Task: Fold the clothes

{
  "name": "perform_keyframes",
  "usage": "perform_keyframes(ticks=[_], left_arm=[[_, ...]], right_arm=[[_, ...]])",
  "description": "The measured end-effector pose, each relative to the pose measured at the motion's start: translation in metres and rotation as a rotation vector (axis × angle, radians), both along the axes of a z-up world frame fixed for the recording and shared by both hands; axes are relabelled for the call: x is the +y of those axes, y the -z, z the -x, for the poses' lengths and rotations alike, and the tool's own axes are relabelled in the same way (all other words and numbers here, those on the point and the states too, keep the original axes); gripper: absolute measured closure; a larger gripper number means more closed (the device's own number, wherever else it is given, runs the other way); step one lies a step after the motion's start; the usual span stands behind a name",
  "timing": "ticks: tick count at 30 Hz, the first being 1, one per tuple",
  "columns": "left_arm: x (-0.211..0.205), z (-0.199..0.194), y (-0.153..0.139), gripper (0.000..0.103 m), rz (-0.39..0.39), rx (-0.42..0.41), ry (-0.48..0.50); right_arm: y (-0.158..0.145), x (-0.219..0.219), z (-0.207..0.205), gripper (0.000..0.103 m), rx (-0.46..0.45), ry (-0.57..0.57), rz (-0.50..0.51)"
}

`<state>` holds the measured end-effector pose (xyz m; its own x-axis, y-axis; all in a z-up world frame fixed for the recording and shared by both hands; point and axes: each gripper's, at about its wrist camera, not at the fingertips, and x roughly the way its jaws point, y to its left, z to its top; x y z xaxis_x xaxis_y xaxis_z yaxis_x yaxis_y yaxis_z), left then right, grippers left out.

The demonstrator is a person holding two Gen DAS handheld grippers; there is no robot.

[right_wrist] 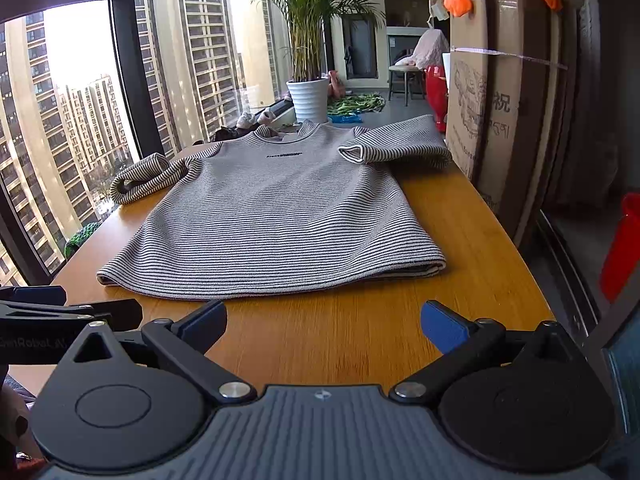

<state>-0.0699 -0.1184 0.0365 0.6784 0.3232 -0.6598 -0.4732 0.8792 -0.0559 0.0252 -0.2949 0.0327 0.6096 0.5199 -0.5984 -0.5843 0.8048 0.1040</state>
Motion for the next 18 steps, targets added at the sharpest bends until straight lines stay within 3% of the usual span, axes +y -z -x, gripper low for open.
perform_keyframes(ticks=[18], left_arm=[[0.0030,0.0005,0.0010,0.000,0.003,0.002,0.002]], right_arm=[[0.0000,0.0047,0.0029,0.000,0.006,0.001,0.001]])
